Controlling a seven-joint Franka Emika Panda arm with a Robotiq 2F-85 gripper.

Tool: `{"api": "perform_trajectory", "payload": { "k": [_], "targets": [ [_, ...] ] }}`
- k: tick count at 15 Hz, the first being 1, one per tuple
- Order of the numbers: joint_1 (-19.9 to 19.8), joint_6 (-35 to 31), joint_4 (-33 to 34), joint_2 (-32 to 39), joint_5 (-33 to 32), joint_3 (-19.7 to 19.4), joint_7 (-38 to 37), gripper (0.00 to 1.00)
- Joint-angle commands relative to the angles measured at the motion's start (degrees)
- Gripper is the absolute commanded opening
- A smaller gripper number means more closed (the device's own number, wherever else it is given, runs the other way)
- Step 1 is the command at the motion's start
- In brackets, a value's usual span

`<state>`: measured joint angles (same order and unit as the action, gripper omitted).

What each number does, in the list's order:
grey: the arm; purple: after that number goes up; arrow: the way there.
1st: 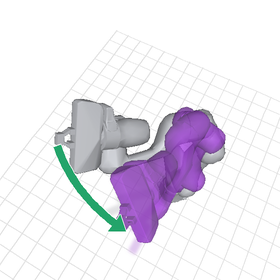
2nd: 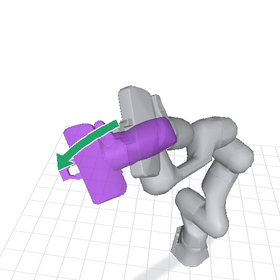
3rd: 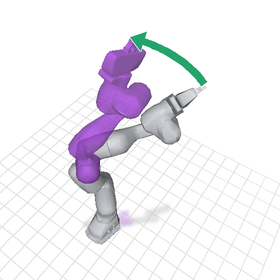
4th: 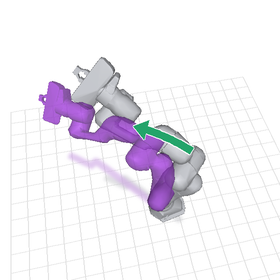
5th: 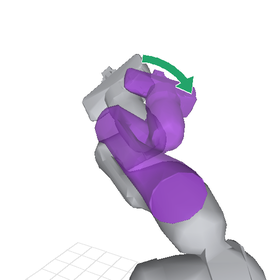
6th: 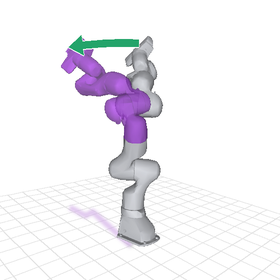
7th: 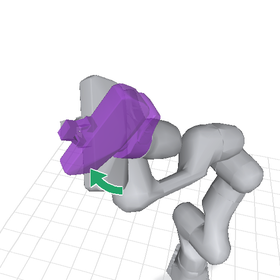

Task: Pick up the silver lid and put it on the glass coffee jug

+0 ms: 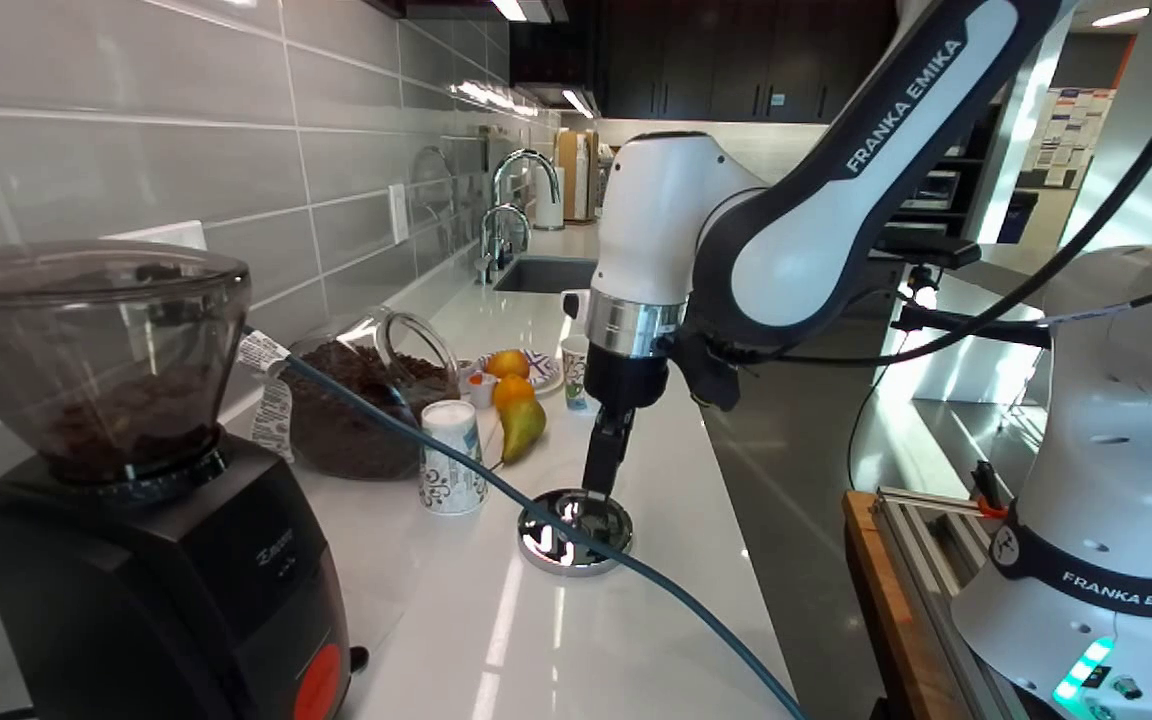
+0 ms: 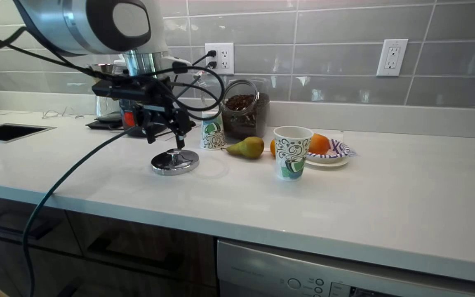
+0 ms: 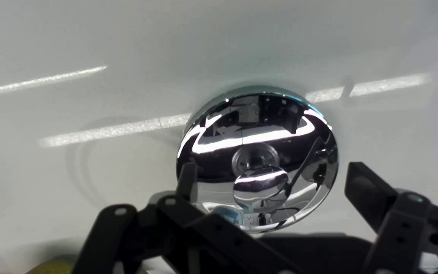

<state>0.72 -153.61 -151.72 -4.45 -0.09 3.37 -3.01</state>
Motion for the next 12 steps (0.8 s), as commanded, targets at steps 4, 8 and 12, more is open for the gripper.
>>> {"api": "perform_trajectory", "payload": {
  "k": [4, 8, 12],
  "targets": [
    [0.55, -0.43, 1.71, 2.41, 0.07, -0.36, -0.41, 1.0],
    [1.16, -1.05, 2.98, 4.06, 0.94, -0.05, 0.2, 1.0],
    [1.35, -3.26, 4.31, 5.78, 0.98, -0.25, 0.16, 1.0]
  ]
}}
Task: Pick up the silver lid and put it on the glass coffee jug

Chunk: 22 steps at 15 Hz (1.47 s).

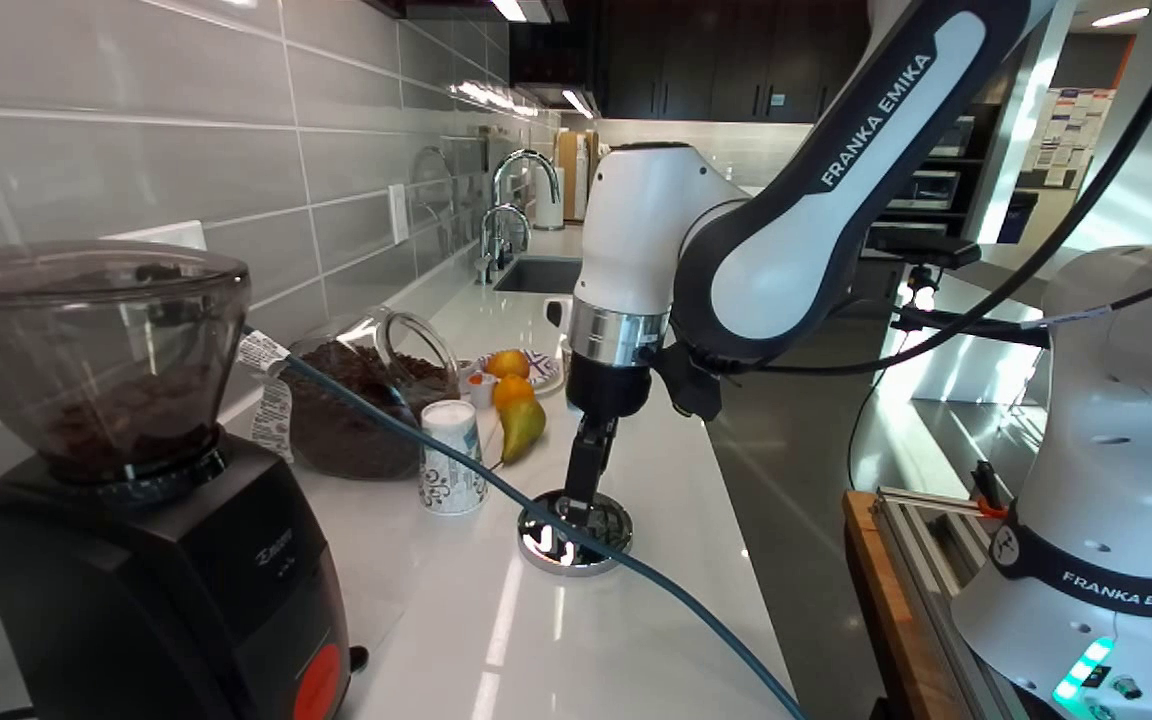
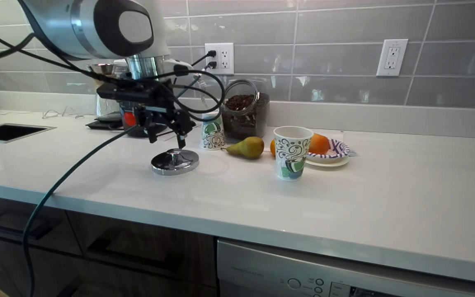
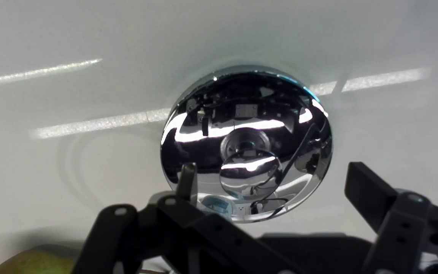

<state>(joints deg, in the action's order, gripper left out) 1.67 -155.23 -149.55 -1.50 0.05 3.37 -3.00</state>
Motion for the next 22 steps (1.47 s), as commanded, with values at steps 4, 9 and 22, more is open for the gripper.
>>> {"api": "perform_trajectory", "payload": {
  "k": [4, 9, 22],
  "targets": [
    [0.22, -2.97, 3.93, 5.4, 1.46, -0.5, 0.51, 1.0],
    [0.37, -1.31, 5.56, 7.62, 1.53, -0.39, -0.2, 0.74],
    [1.31, 4.54, 6.49, 7.65, -3.13, -1.47, -6.36, 0.77]
  ]
}}
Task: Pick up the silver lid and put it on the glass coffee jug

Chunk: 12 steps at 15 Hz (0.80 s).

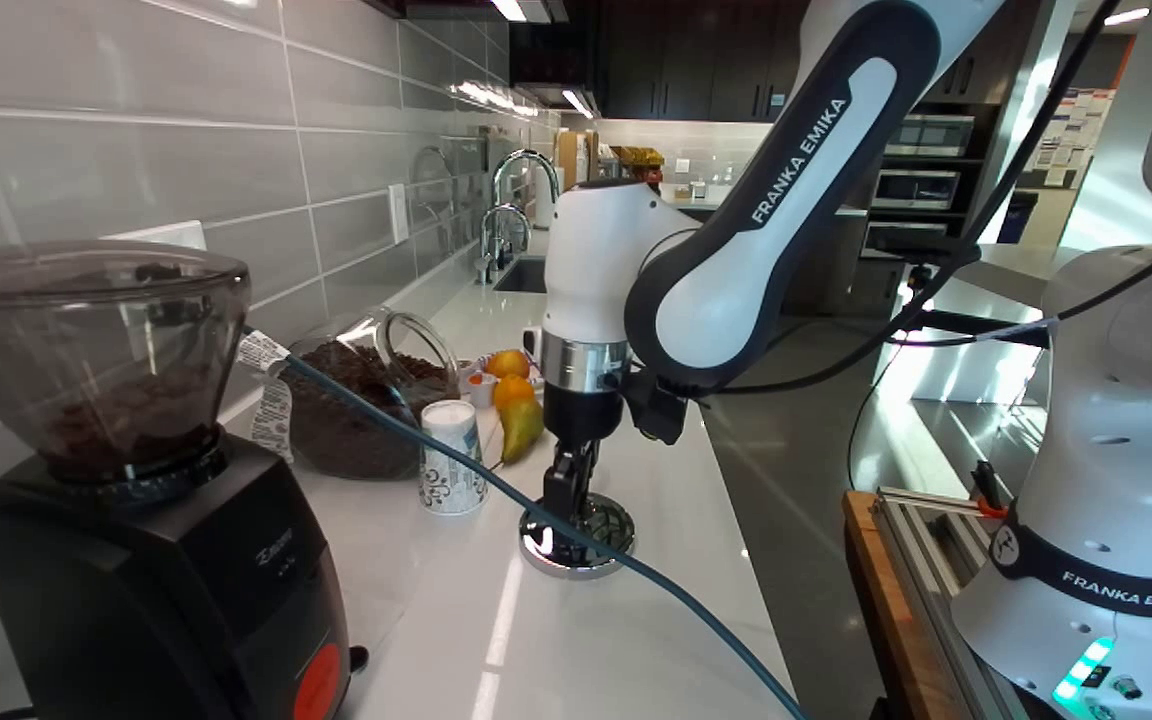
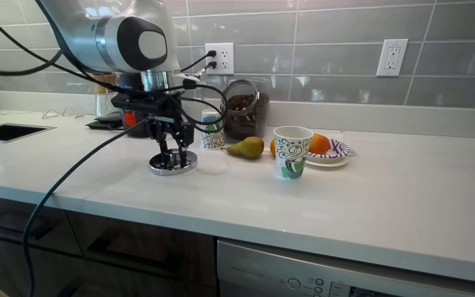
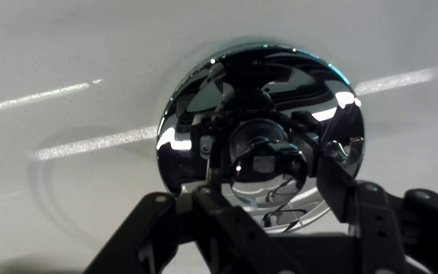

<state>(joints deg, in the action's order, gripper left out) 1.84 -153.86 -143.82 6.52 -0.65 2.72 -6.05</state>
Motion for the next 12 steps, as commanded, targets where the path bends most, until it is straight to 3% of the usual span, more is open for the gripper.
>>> {"api": "perform_trajectory", "payload": {
  "k": [1, 2, 4, 5, 8, 12],
  "targets": [
    [1.19, 3.7, 0.84, -0.27, -2.65, -0.79, -3.68, 0.75],
    [1.22, 4.15, 0.92, -0.19, -2.67, -0.72, -3.81, 0.71],
    [1.26, 3.38, 0.87, -0.13, -2.49, -0.61, -3.53, 0.47],
    [1.35, 3.1, 0.86, -0.28, -2.83, -0.68, -3.79, 0.46],
    [1.63, 1.71, 0.46, -1.47, -5.19, -0.93, -4.9, 0.25],
    [1.98, 2.49, -0.69, -4.77, -7.41, -0.66, -6.76, 0.21]
  ]
}}
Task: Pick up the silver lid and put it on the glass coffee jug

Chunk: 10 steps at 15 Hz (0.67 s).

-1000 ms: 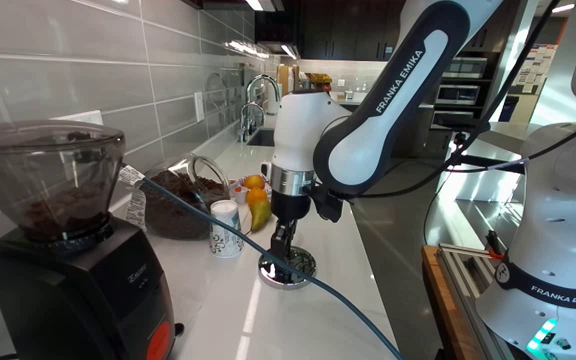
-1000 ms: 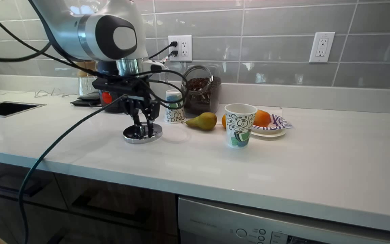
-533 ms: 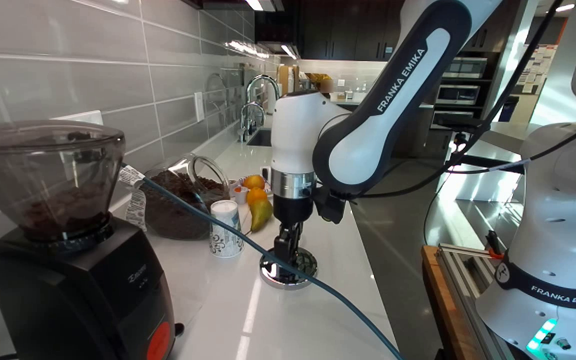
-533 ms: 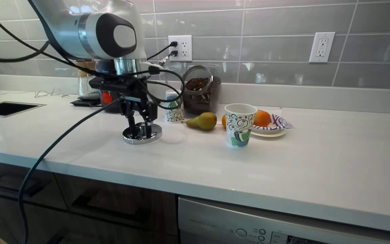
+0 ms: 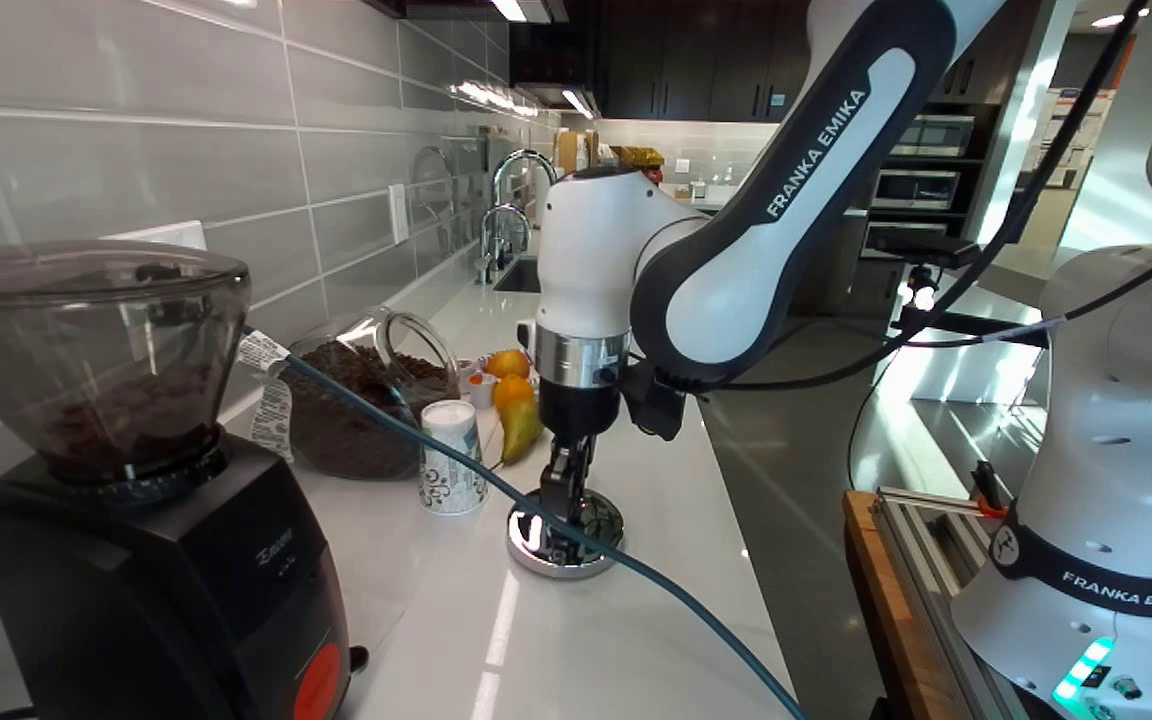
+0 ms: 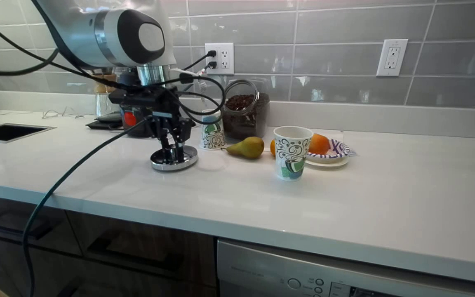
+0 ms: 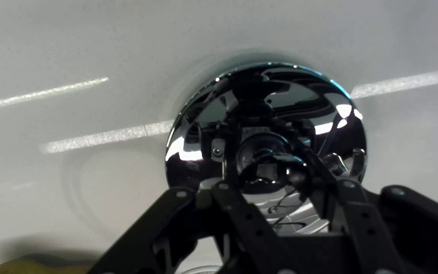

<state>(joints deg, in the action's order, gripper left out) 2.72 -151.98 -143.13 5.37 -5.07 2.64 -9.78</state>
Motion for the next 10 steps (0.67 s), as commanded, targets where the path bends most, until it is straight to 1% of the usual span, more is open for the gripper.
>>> {"api": "perform_trajectory", "payload": {
  "k": [1, 2, 4, 6, 7, 9, 10],
  "targets": [
    [1.08, 0.28, -1.61, -4.57, -3.21, -0.44, -3.05, 0.21],
    [0.95, -0.41, -2.23, -6.2, -4.63, -0.65, -3.64, 0.21],
    [0.0, -2.99, -3.55, -9.14, -4.93, -0.85, -3.21, 0.21],
    [-0.74, -7.74, -5.08, -12.16, 0.91, -1.05, 0.37, 0.21],
    [-0.58, -8.85, -5.18, -13.54, 6.18, -1.45, 3.38, 0.21],
    [0.33, -11.64, -4.86, -15.52, 14.1, -3.01, 7.95, 0.21],
    [0.61, -13.45, -4.28, -16.27, 16.51, -3.87, 9.52, 0.21]
  ]
}}
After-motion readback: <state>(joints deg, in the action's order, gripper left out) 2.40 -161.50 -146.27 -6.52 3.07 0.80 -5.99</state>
